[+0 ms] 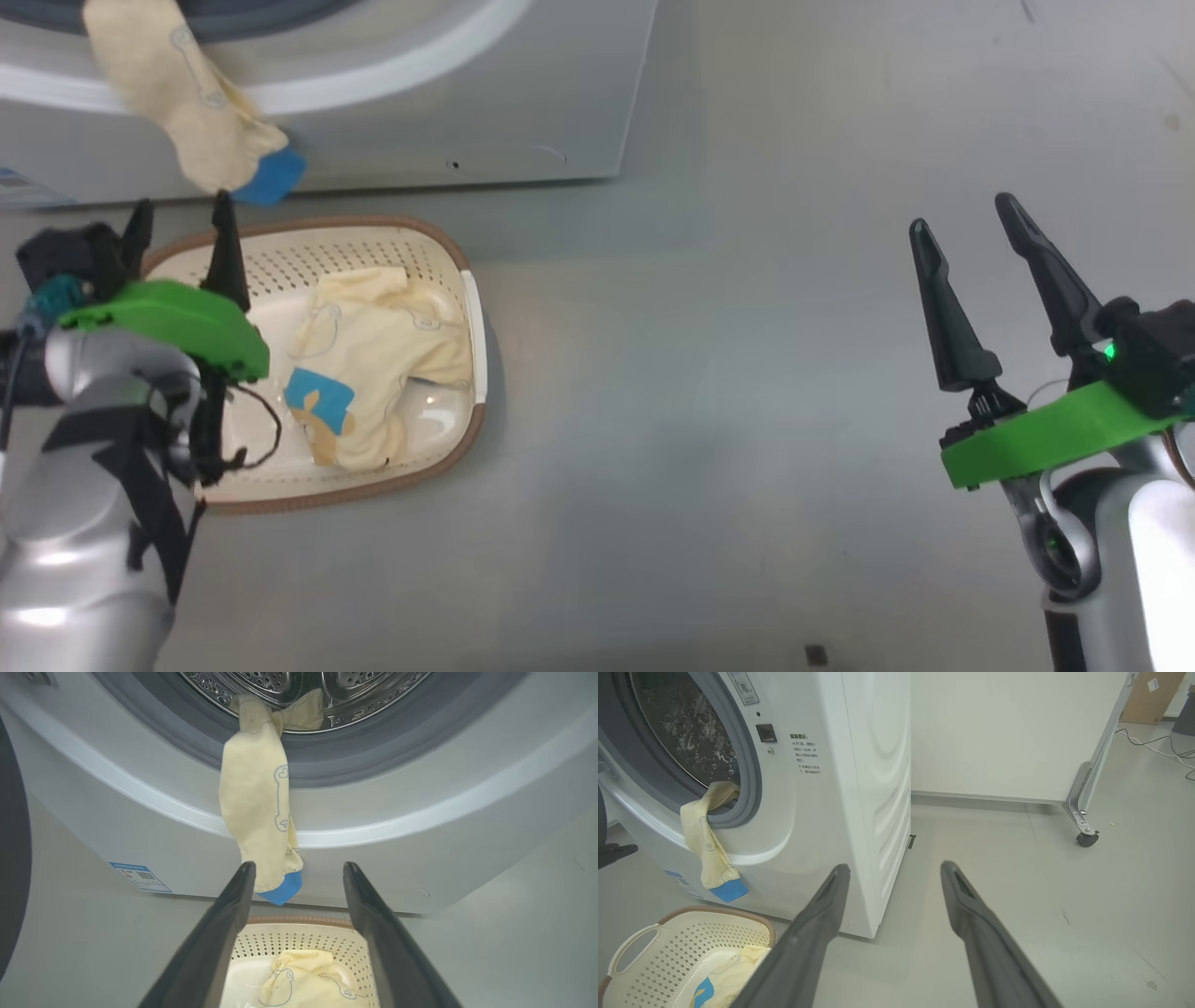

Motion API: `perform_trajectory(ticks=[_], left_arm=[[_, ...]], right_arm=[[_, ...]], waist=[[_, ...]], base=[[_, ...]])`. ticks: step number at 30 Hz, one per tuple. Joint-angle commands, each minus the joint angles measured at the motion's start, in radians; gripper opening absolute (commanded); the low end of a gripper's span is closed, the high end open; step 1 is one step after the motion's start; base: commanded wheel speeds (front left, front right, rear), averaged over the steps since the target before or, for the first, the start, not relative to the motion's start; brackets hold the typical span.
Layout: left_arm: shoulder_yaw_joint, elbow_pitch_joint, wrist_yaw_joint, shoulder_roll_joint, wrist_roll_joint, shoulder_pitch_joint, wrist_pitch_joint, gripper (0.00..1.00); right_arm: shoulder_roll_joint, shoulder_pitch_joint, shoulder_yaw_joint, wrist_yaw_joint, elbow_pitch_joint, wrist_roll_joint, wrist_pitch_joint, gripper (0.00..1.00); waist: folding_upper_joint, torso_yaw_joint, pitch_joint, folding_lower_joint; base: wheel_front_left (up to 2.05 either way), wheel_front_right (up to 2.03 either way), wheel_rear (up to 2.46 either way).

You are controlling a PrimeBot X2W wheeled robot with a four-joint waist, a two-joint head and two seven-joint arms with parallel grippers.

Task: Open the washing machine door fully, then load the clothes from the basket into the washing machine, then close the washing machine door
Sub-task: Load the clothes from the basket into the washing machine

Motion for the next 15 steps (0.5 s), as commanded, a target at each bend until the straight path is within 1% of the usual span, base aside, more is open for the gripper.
perform_trajectory(ticks=[1,7,15], left_arm=[[0.027,0.025,-0.009,0.047,0.004,-0.066,0.012,1.00],[0.028,0.210,-0.058,0.086,-0.004,-0.245,0.060,1.00],[0.017,0.370,-0.090,0.142,0.007,-0.422,0.110,1.00]], right_arm=[[-0.011,-0.030,0.030,0.004,-0.033,0.009,-0.013,1.00],[-0.011,-0.077,0.063,0.004,-0.013,0.030,-0.040,1.00],[-0.011,-0.105,0.071,0.004,0.004,0.054,-0.069,1.00]], waist=[[0.0000,-0.029,0.089,-0.0003],[0.0000,-0.070,0.184,-0.0003],[0.0000,-0.123,0.268,-0.0003]], base=[[0.00,0.00,0.00],[0.00,0.00,0.00],[0.00,0.00,0.00]])
